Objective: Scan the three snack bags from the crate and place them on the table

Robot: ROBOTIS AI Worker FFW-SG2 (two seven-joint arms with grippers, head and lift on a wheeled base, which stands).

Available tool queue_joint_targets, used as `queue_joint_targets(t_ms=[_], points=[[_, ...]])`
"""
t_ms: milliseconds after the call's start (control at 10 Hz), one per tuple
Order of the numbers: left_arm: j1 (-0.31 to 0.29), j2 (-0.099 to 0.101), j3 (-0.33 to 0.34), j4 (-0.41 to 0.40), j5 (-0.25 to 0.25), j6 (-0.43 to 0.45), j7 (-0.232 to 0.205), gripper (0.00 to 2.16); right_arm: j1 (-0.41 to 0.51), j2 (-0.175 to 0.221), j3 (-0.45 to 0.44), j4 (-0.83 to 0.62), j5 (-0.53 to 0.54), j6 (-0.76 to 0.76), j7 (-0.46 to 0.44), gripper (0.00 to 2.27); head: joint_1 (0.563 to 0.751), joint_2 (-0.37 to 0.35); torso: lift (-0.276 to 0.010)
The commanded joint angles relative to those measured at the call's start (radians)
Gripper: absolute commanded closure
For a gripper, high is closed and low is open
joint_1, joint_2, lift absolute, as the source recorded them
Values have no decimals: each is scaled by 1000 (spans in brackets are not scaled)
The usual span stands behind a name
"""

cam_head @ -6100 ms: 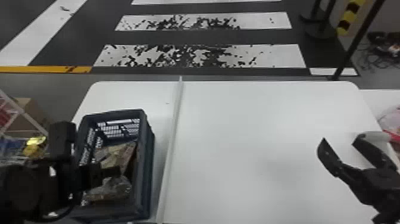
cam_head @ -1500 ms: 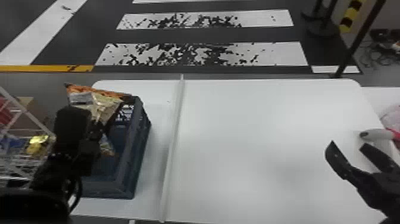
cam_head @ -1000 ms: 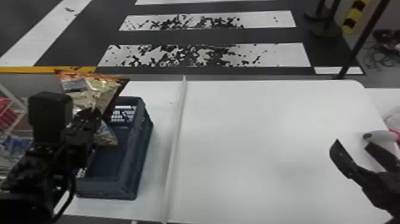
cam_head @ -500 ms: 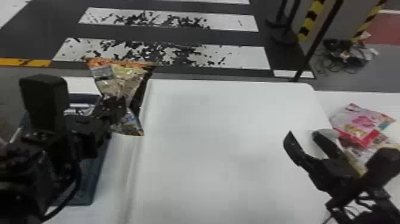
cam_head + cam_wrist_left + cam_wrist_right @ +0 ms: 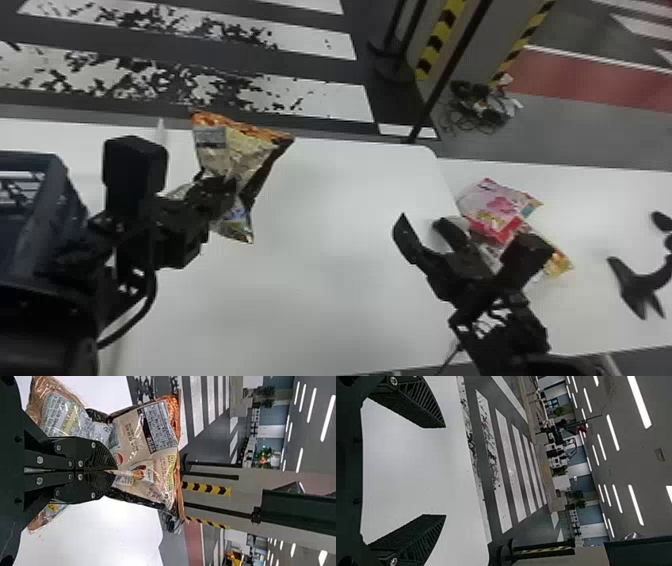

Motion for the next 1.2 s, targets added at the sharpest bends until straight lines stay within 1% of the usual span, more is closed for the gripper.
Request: queue_joint_targets(t_ms=[0,100,300,400,600,700,900,1000,1100], points=[[-46,-1,-65,132,5,-83,-8,2132,-29,7,0,26,2,-4,0,76,695,-305,-62],[-79,-1,-105,212,10,-126,-13,2132,-41,11,0,39,4,-14,-1,76,695,-336,-62],[-121,-2,-166,345,41,-225,-25,2132,-61,17,-5,54,10,-32,-3,76,695,-350,-62],[-135,-9,-185,380,58,-234,-33,2132,-67,17,-11,60,10,-44,-3,76,695,-350,-62],[-149,-15,-223,442,59,-249,-33,2132,-70,19,-14,63,8,-81,-4,76,695,-350,-62],[-151,-19,-238,469,70,-258,-36,2132,-73,19,-14,68,5,-90,-4,76,695,-350,-62],[-151,-22,-300,520,76,-261,-47,2132,-76,19,-14,77,2,-115,-4,76,695,-350,-62],[-152,-31,-317,548,76,-261,-58,2132,-78,17,-14,78,2,-118,-4,76,695,-350,-62],[-155,-31,-321,566,85,-261,-58,2020,-76,17,-14,80,1,-121,-4,76,695,-350,-62]])
